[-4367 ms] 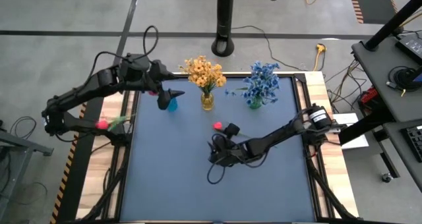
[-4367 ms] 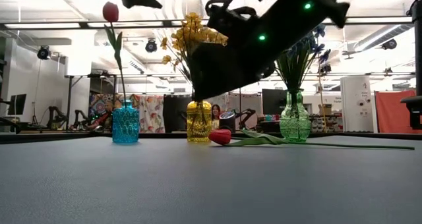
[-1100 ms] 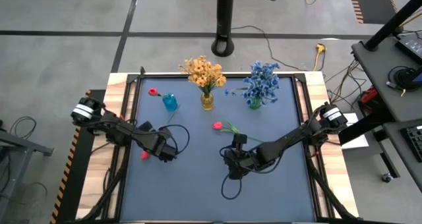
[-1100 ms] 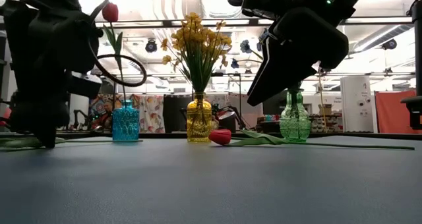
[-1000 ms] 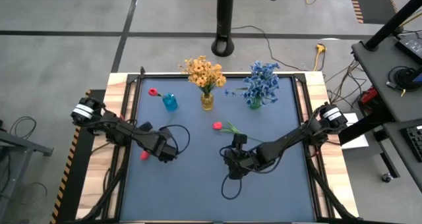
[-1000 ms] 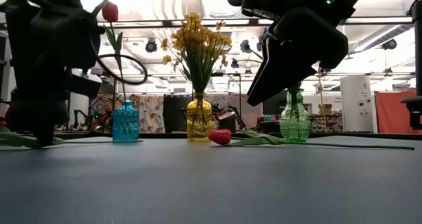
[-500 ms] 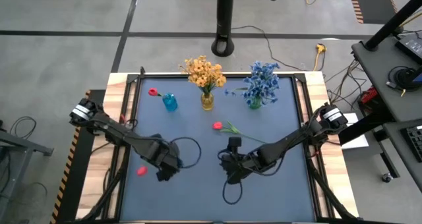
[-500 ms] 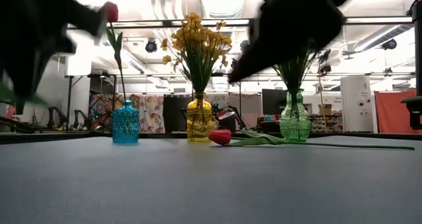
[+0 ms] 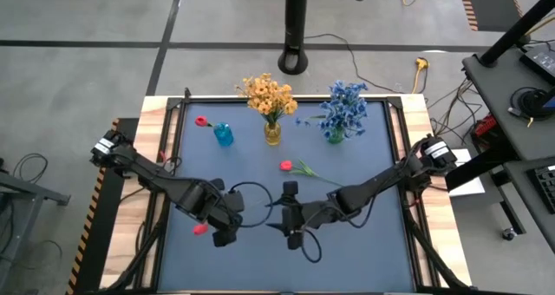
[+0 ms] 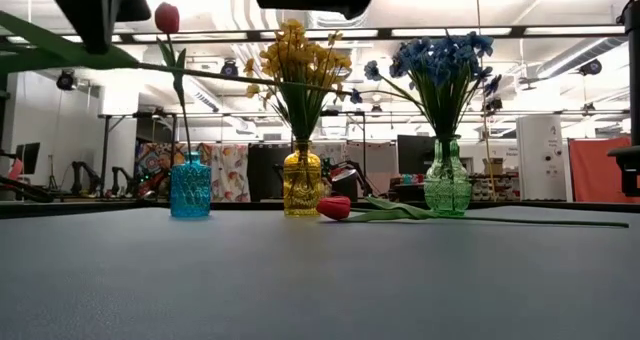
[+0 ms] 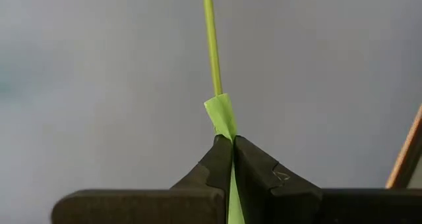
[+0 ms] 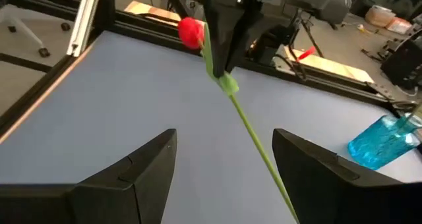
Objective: Sort flowers into vase by color
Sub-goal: Put the bottom red tulip into the blue vase
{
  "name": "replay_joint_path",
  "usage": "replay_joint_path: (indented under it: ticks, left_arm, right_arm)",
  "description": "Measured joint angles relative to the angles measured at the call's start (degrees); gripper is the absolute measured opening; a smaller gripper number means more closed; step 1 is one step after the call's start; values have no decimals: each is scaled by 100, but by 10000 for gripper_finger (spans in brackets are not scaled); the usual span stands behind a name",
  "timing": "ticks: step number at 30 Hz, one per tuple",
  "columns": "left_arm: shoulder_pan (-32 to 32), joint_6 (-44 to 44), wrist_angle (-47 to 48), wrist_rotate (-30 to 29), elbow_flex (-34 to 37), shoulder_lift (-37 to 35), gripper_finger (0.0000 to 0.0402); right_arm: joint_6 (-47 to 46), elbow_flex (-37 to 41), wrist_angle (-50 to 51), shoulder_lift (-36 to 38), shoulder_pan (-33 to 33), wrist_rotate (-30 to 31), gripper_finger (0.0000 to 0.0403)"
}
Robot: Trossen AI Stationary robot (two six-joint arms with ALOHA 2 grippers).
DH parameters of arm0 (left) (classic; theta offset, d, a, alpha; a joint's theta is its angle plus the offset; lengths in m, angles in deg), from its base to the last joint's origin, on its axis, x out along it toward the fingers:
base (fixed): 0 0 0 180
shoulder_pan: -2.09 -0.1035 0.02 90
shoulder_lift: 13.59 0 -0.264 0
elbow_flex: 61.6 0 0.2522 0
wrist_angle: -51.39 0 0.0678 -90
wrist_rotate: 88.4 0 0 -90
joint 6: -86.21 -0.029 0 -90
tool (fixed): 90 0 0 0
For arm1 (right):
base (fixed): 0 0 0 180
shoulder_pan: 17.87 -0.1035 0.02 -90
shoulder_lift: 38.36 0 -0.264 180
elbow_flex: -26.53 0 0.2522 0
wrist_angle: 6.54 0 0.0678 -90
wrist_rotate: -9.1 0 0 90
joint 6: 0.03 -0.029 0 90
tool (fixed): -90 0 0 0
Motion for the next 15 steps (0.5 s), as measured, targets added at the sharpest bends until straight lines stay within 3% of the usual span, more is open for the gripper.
replay_joint_path:
  ticks: [9, 15]
  left_arm:
    - [-5, 245, -287, -436, 239, 2, 0]
    - [-10, -27, -768, -454, 224, 168, 0]
  right_arm:
    - [225, -294, 16, -67, 146, -409, 237]
    - [497, -571, 29, -586, 300, -461, 237]
